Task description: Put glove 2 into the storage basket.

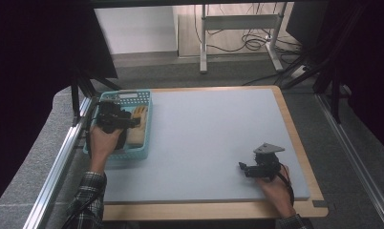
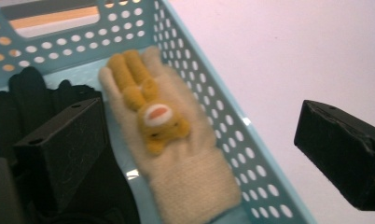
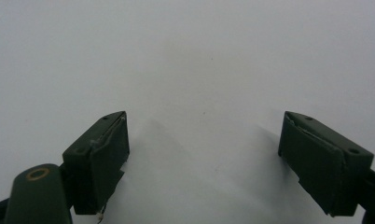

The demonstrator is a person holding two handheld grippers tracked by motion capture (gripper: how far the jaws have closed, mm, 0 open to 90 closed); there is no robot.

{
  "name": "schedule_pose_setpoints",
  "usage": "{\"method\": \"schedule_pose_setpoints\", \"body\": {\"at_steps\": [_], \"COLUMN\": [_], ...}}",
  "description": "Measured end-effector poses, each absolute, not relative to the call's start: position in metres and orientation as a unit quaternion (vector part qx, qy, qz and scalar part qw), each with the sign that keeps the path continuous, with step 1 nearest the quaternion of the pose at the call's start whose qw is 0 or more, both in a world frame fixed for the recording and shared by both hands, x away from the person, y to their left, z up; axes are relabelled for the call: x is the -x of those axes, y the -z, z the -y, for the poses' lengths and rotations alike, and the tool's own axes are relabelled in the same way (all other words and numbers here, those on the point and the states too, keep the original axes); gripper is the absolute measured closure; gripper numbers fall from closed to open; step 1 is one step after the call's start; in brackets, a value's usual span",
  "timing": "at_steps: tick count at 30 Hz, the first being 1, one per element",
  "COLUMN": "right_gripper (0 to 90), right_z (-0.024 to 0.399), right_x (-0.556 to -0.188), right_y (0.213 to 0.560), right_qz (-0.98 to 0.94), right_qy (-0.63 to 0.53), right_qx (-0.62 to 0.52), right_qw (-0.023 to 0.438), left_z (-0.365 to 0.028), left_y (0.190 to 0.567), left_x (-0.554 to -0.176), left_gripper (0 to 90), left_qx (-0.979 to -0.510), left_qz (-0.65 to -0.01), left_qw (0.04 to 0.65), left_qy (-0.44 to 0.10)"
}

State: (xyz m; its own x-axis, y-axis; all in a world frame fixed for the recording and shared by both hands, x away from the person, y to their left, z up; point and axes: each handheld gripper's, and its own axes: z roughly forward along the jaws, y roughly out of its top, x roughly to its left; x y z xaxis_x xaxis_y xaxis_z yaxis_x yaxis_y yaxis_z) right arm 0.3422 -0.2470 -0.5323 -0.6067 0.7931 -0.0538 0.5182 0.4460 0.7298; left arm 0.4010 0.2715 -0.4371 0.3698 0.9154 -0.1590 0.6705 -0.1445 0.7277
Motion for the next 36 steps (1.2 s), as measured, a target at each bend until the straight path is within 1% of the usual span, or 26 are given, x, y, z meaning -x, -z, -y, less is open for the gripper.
{"method": "schedule_pose_setpoints", "body": {"at_steps": [36], "right_gripper": [15.7], "right_z": [0.247], "right_x": [-0.342], "right_y": [0.532], "right_qz": [-0.827], "right_qy": [-0.346], "right_qx": [-0.397], "right_qw": [0.198], "left_z": [-0.218], "left_y": [0.441], "left_x": [-0.376], "left_gripper": [0.7], "left_qx": [-0.771], "left_qz": [-0.476], "left_qw": [0.389], "left_qy": [-0.168]}}
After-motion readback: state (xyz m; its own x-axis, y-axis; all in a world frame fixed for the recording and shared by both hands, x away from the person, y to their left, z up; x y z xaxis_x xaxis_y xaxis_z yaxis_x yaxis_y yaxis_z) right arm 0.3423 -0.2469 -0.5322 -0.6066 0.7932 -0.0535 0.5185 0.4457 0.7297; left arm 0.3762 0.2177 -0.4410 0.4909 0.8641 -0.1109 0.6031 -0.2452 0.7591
